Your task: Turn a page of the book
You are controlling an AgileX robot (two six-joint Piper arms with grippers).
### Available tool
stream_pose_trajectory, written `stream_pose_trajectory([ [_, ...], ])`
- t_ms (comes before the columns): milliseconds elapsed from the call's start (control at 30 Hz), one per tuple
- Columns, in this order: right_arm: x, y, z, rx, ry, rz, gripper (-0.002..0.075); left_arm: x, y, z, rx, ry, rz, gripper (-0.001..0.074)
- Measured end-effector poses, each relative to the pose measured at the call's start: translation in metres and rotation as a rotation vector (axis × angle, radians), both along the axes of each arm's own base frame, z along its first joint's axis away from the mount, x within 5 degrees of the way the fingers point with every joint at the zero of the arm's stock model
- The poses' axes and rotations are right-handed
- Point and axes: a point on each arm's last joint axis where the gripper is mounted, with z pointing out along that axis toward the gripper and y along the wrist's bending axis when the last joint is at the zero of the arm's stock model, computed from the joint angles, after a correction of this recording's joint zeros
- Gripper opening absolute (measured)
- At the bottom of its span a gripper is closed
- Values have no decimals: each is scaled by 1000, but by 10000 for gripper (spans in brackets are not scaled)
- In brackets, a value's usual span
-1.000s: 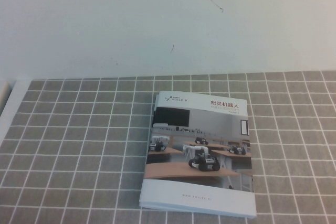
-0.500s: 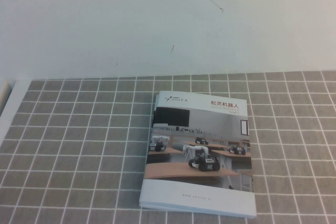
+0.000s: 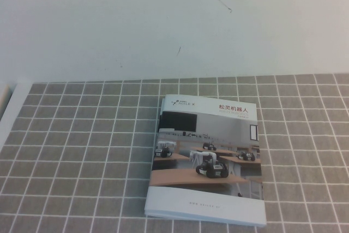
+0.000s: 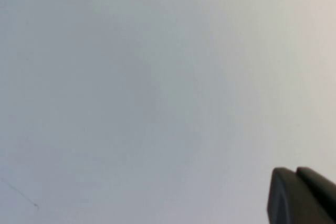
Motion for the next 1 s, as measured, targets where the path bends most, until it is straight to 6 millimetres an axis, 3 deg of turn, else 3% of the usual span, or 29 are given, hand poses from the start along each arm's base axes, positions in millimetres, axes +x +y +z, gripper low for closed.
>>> stream_pose_trajectory([
  [200,-18,5,47,7,153,33,-3,1,6,43,-74,203,52,-4],
  [400,4,9,66,72,512,107,-3,41,-3,55,-8,606,-40,-4],
  [633,64,19,49,-13,1005,301,-3,109,-36,28,-10,929,-459,-4],
  [800,106,26,27,-46,1160,482,-3,162,-52,0,-55,974,-687,-4],
  [1000,151,32,-8,11,1297,642,-3,210,-82,-32,12,1003,-739,-4],
])
